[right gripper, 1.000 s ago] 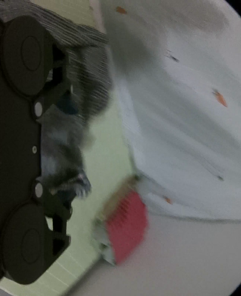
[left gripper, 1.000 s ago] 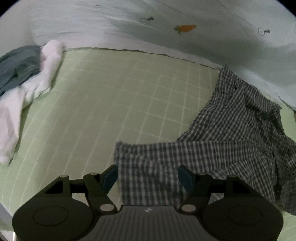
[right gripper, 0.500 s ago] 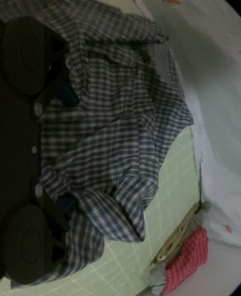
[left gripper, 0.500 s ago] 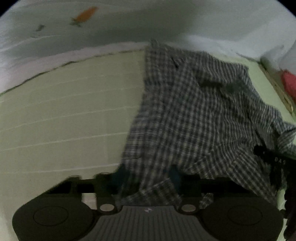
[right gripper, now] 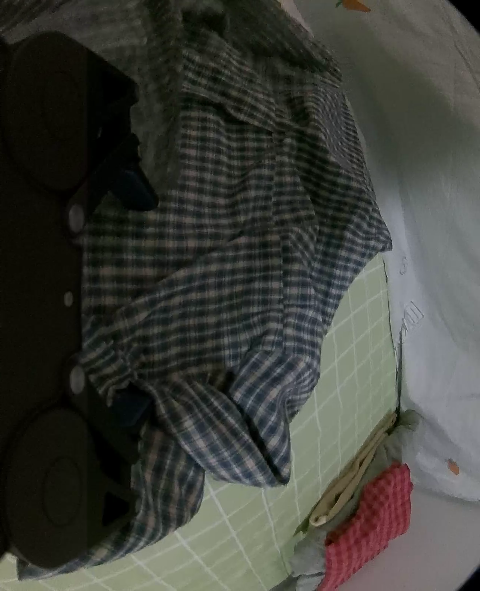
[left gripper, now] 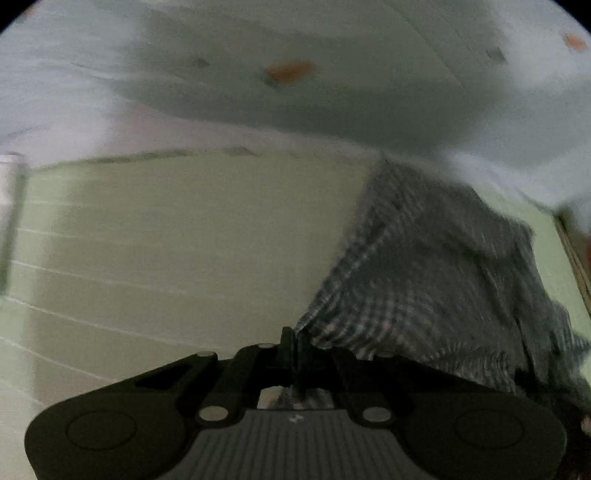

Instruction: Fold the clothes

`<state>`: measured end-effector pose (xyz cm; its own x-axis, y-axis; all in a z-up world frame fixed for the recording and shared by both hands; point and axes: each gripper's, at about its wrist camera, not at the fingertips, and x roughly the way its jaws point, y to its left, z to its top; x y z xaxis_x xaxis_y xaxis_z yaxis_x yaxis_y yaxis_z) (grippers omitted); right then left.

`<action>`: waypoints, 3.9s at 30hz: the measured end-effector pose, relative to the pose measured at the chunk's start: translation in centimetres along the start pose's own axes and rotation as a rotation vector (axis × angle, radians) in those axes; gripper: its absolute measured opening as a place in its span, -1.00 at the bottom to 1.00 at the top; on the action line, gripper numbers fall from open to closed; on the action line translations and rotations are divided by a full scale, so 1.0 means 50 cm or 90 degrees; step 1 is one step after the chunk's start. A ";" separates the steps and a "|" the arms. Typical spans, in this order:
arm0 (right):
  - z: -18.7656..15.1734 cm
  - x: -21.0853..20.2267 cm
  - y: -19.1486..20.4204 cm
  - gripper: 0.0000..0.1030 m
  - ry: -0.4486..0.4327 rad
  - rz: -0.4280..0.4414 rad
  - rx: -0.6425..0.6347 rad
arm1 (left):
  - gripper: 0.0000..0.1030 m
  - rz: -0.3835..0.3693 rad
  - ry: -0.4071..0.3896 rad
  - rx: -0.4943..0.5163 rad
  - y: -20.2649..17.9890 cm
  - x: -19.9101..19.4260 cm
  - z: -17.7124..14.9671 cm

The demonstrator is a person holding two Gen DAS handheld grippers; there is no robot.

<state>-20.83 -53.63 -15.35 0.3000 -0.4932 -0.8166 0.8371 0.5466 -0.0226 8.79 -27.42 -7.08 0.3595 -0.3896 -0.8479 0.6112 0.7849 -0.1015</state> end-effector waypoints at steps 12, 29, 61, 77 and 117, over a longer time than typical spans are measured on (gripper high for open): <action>0.010 -0.024 0.017 0.99 -0.017 0.005 -0.020 | -0.30 0.165 -0.081 -0.103 0.167 -0.055 0.029; 0.001 -0.065 0.096 0.89 0.006 0.092 -0.079 | 0.42 0.020 0.102 -0.179 0.162 0.028 -0.143; -0.055 -0.168 0.089 -0.95 -0.071 0.159 -0.141 | -0.93 0.018 0.014 -0.181 0.160 -0.100 -0.200; -0.150 -0.234 -0.134 -0.95 -0.038 0.179 -0.103 | -0.93 0.034 0.062 -0.125 0.024 -0.239 -0.386; 0.191 -0.023 -0.031 0.54 -0.099 0.158 -0.120 | 0.57 0.083 -0.034 -0.007 -0.008 -0.004 0.034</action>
<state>-18.11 -60.38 -8.88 0.5622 -0.4180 -0.7136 0.6345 0.7714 0.0479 9.65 -28.47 -5.98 0.4725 -0.3081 -0.8257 0.5485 0.8361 0.0018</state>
